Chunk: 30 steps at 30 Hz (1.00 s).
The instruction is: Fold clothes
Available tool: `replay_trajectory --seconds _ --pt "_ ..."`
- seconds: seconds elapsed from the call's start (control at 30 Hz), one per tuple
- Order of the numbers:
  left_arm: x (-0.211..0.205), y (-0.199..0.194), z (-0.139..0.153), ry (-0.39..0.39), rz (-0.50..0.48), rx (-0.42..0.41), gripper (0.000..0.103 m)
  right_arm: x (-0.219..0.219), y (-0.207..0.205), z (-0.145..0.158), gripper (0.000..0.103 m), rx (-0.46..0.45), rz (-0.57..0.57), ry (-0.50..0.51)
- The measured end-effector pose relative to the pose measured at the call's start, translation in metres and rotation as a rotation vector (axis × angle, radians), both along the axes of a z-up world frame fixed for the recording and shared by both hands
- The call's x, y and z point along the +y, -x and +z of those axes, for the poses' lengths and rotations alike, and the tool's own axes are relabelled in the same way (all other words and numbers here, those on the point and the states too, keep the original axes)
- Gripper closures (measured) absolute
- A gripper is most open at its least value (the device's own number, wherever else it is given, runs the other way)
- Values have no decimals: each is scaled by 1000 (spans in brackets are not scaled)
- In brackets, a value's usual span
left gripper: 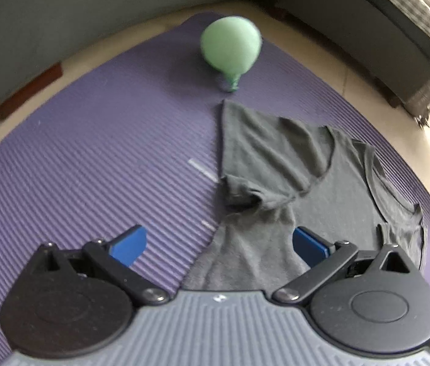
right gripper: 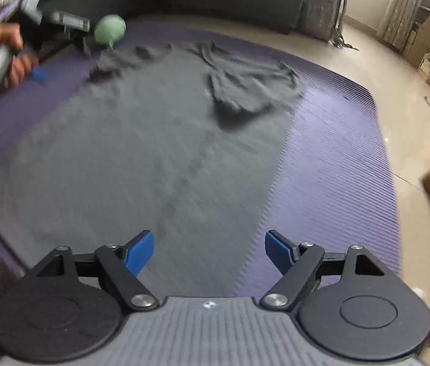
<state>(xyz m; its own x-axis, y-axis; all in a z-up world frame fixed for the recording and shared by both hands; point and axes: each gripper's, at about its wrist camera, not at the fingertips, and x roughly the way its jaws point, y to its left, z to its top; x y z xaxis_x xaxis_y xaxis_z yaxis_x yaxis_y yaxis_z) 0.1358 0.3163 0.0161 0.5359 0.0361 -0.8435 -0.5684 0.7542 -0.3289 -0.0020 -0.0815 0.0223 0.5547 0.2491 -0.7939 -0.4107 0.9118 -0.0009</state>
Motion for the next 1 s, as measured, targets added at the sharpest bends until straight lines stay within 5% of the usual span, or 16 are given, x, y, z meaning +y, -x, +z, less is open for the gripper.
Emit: replay_trajectory --seconds 0.13,0.37,0.67,1.0 --pt "11 -5 -9 -2 32 7 1 49 -7 -11 24 15 42 -131" --pt "15 -7 -30 46 39 -11 1 111 -11 -36 24 98 145 -171" --pt "12 -15 -38 57 37 -121 1 127 -38 -50 23 129 73 -274" --pt "8 -24 -41 30 22 -140 1 141 -42 -58 22 66 76 -305"
